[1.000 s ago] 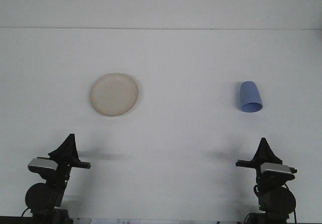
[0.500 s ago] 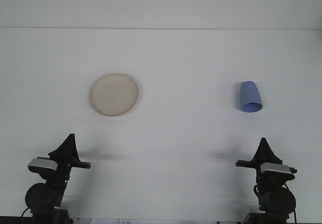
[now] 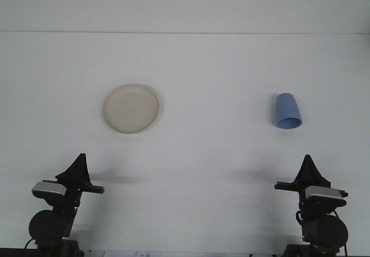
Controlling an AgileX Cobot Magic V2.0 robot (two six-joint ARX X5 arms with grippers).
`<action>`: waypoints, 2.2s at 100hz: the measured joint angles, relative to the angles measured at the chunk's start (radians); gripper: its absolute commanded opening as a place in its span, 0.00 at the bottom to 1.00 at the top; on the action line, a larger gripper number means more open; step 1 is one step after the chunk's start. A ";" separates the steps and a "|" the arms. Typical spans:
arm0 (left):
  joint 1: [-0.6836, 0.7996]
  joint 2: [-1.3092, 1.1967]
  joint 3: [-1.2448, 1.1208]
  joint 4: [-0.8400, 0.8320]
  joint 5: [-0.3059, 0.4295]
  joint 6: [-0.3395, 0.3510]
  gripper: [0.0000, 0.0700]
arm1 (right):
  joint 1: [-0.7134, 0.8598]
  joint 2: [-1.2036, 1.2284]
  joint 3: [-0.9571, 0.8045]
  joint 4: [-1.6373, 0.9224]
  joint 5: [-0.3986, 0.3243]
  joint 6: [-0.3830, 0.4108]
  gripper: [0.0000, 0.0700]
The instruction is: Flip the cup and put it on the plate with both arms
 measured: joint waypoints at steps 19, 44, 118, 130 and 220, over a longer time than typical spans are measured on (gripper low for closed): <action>0.000 0.000 0.000 0.000 0.000 0.000 0.02 | 0.000 0.229 0.237 -0.216 -0.042 -0.001 0.00; 0.000 0.000 0.000 0.000 0.000 0.000 0.02 | 0.000 0.499 0.379 -0.261 -0.103 -0.013 0.55; 0.000 0.000 0.000 0.000 0.000 0.000 0.02 | 0.038 1.182 0.379 0.245 -0.095 0.007 0.75; 0.000 0.000 0.000 0.000 0.000 0.000 0.02 | 0.031 1.302 0.405 0.348 -0.095 0.007 0.75; 0.000 0.000 0.000 0.000 0.000 0.000 0.02 | 0.262 1.185 0.934 -0.521 -0.109 -0.095 0.00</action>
